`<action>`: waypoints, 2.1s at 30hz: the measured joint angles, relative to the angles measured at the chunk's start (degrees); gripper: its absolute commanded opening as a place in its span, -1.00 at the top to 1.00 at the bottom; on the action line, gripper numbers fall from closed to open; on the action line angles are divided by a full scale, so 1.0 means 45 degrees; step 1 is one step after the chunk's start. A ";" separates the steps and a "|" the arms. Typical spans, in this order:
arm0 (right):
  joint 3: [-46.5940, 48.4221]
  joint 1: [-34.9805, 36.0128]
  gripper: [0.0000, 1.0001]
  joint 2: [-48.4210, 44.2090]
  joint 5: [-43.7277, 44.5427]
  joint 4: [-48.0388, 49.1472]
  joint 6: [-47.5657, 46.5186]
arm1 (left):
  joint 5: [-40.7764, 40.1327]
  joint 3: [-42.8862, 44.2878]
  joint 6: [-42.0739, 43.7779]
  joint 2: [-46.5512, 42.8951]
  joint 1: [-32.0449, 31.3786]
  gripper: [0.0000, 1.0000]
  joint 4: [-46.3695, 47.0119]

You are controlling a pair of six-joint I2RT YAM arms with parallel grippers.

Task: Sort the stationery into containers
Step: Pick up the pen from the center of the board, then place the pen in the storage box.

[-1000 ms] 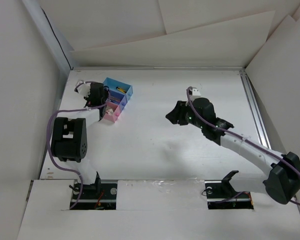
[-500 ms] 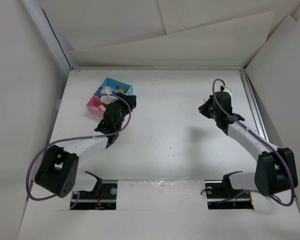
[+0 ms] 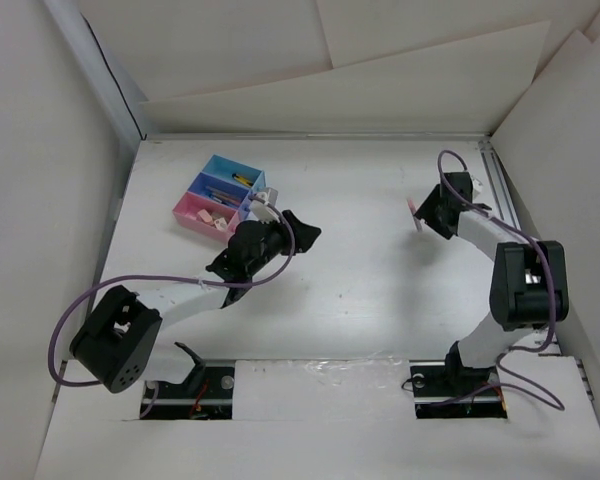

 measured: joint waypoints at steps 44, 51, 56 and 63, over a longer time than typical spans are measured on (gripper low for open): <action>0.1875 0.3954 1.00 -0.0942 -0.1870 -0.1656 -0.2327 | 0.2035 0.0636 -0.0253 0.0000 0.0612 -0.02 -0.1088; 0.1277 0.5833 1.00 -0.1141 -0.5620 0.0068 -0.2822 | 0.2288 0.0733 -0.0777 -0.0005 0.0641 -0.02 -0.1171; 0.0826 0.6324 1.00 -0.0806 -0.6499 0.0180 -0.2948 | 0.2069 0.0947 -0.0874 0.0000 0.0641 0.01 -0.1472; 0.0797 0.6635 1.00 -0.0840 -0.6800 0.0413 -0.3041 | 0.1205 0.1302 -0.1273 0.0865 0.0646 0.05 -0.1603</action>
